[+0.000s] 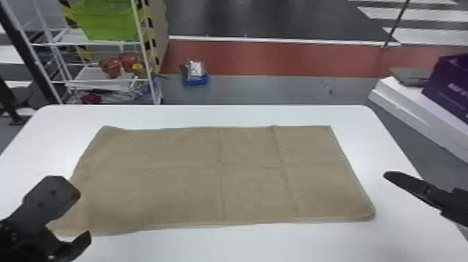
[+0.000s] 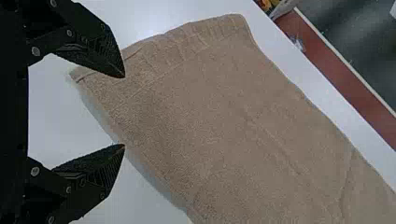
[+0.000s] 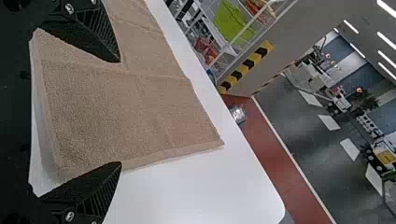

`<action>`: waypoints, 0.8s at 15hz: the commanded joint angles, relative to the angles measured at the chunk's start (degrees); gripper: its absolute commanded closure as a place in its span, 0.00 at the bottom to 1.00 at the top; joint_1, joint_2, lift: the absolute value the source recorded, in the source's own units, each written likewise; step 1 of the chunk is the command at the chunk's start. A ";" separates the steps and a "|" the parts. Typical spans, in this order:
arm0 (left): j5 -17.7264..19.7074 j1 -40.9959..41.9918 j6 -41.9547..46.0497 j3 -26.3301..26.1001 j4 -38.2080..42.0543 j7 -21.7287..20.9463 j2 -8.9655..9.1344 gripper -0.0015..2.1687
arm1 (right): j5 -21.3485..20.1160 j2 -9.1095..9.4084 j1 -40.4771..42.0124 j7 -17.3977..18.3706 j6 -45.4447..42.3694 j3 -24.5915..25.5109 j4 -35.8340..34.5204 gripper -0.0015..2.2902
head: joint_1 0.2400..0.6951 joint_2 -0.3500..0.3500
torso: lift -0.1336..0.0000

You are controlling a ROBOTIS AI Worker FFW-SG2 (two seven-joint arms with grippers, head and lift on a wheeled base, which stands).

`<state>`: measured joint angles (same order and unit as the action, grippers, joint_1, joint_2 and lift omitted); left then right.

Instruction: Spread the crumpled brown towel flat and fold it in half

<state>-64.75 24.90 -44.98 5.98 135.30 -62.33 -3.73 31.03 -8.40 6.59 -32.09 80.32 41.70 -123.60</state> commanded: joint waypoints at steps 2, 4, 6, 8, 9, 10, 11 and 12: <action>-3.54 -2.22 0.02 -0.53 -3.02 -3.85 -1.19 0.19 | 0.43 0.05 0.00 0.01 0.86 -0.04 0.02 0.04 | 1.00 0.43 | 0.00; -4.94 -4.24 0.02 -1.24 -5.75 -4.82 -2.15 0.20 | 0.61 0.05 0.00 -0.08 1.74 0.58 -0.07 0.04 | 1.00 0.44 | 0.00; -6.44 -5.74 0.02 -1.41 -8.30 -5.44 -2.24 0.21 | 1.14 0.05 0.00 -0.16 2.09 1.19 -0.07 0.04 | 1.00 0.45 | 0.00; -6.79 -6.53 0.02 -1.50 -10.14 -5.70 -2.59 0.21 | 1.23 -0.03 0.00 -0.16 2.09 1.46 -0.07 0.05 | 1.00 0.46 | 0.00; -6.88 -6.70 0.02 -1.50 -10.76 -6.05 -2.68 0.21 | 1.23 -0.03 0.00 -0.16 2.09 1.46 -0.07 0.04 | 1.00 0.46 | 0.00; -7.05 -6.97 0.02 -1.50 -11.02 -6.23 -2.68 0.21 | 1.23 -0.03 0.00 -0.16 2.09 1.37 -0.07 0.05 | 1.00 0.46 | 0.00; -7.41 -7.14 0.02 -1.50 -11.46 -6.40 -2.77 0.21 | 1.23 -0.03 0.00 -0.16 2.09 1.37 -0.07 0.05 | 1.00 0.46 | 0.00; -8.11 -7.49 0.02 -1.50 -11.99 -6.84 -2.77 0.24 | 1.23 -0.03 0.00 -0.16 2.09 1.28 -0.07 0.05 | 1.00 0.46 | 0.00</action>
<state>-72.08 17.79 -44.96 4.48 124.06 -68.86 -6.46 32.26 -8.44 6.60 -32.26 82.40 43.07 -123.66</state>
